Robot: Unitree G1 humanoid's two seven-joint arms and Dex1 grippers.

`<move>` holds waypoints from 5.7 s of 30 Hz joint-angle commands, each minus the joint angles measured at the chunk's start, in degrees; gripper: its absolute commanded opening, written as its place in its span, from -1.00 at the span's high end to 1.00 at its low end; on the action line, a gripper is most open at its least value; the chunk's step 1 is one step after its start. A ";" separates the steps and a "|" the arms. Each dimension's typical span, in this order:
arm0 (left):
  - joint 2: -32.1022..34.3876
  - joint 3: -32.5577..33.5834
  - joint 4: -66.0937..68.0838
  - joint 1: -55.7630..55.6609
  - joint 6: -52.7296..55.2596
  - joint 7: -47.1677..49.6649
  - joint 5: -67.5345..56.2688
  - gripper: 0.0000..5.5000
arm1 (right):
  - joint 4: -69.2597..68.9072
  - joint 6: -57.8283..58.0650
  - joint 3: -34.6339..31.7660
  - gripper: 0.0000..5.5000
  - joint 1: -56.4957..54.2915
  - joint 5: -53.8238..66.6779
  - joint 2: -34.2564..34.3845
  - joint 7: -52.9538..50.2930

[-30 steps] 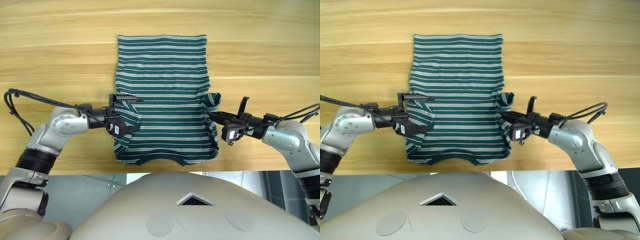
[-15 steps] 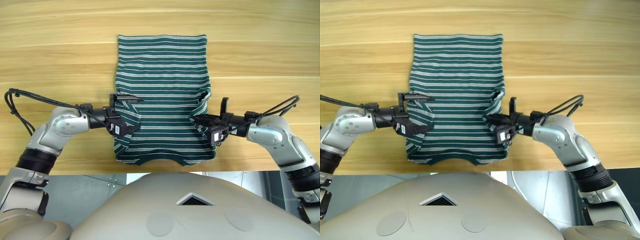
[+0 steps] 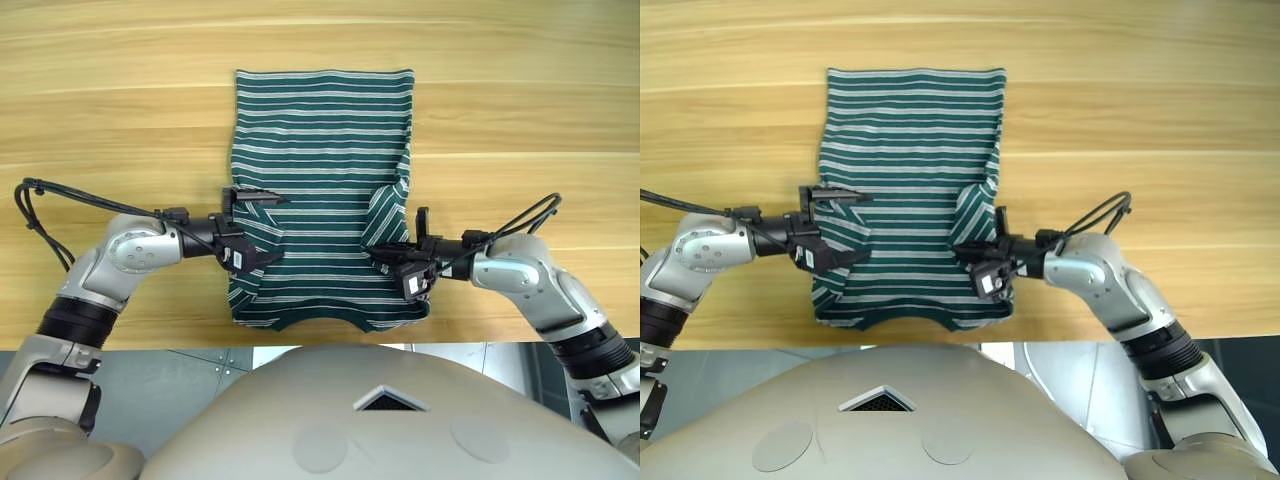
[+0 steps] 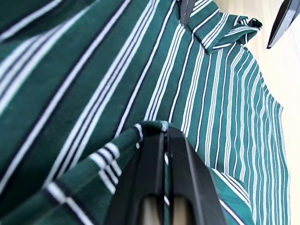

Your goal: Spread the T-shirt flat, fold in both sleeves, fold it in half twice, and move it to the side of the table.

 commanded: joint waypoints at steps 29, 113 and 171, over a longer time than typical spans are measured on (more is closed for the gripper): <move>-1.27 -1.03 -0.51 0.42 1.93 -0.86 0.48 -0.96 | -9.91 8.58 -14.95 0.06 1.22 23.86 2.00 -2.74; 12.37 9.84 0.62 23.23 -4.10 -12.14 -7.27 -0.67 | -4.51 -9.72 -13.26 -0.14 27.76 5.16 -14.49 1.54; 21.99 10.84 -19.80 30.07 -9.79 -10.34 -28.00 0.99 | -12.10 -19.08 -26.28 1.00 35.21 26.53 -22.01 3.03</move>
